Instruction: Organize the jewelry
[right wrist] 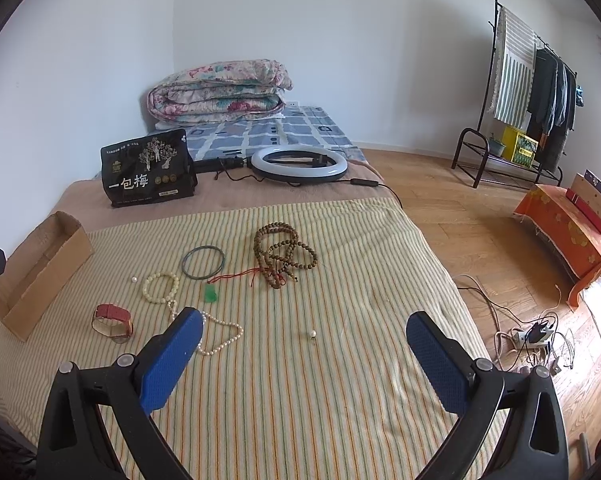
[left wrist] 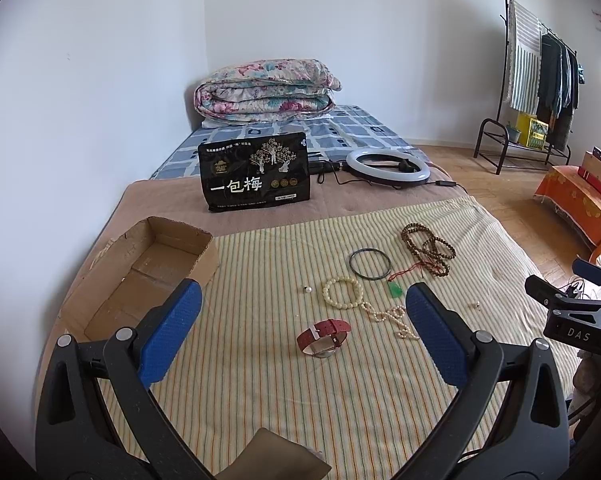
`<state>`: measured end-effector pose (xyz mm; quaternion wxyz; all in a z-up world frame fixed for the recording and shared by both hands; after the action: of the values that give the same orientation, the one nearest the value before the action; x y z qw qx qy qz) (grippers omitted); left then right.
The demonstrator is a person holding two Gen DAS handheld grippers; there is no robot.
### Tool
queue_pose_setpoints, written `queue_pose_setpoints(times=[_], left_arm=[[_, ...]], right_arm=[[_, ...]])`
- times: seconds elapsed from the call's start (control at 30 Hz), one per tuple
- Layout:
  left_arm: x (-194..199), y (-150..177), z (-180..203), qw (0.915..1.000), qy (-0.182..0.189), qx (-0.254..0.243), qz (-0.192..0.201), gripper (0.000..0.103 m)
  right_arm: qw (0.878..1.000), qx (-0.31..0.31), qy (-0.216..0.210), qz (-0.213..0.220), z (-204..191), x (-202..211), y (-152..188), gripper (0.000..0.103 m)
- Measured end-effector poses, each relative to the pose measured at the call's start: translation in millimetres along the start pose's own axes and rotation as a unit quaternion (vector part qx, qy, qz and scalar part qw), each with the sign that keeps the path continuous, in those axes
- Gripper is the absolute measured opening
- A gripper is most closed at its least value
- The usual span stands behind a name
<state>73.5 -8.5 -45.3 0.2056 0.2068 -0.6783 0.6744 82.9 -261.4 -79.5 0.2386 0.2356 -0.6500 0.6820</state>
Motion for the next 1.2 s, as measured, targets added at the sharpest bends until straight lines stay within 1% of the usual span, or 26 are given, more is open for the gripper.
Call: queue_pose_setpoints(times=[0.8, 1.2], left_arm=[[0.0, -6.8, 1.6, 1.0000, 0.001, 0.001, 0.002, 0.103], [-0.5, -5.3, 0.2, 1.0000, 0.001, 0.002, 0.002, 0.103]], right_arm=[[1.000, 0.001, -0.002, -0.005, -2.7, -1.3, -0.6, 0.103], [1.000, 0.000, -0.002, -0.005, -2.7, -1.8, -0.1, 0.103]])
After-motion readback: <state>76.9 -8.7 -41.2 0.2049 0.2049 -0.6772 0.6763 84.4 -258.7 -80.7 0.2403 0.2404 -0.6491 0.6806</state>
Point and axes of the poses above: each gripper's, at about its wrist camera, not at the fingertips, and x roughly against the way its jaws point, z to its right, y to its underside, the point moved 9 cm from there along -x, roughly the way its jaws point, and after that the axes turned 2 degrees about z, right-handed, at the moved point
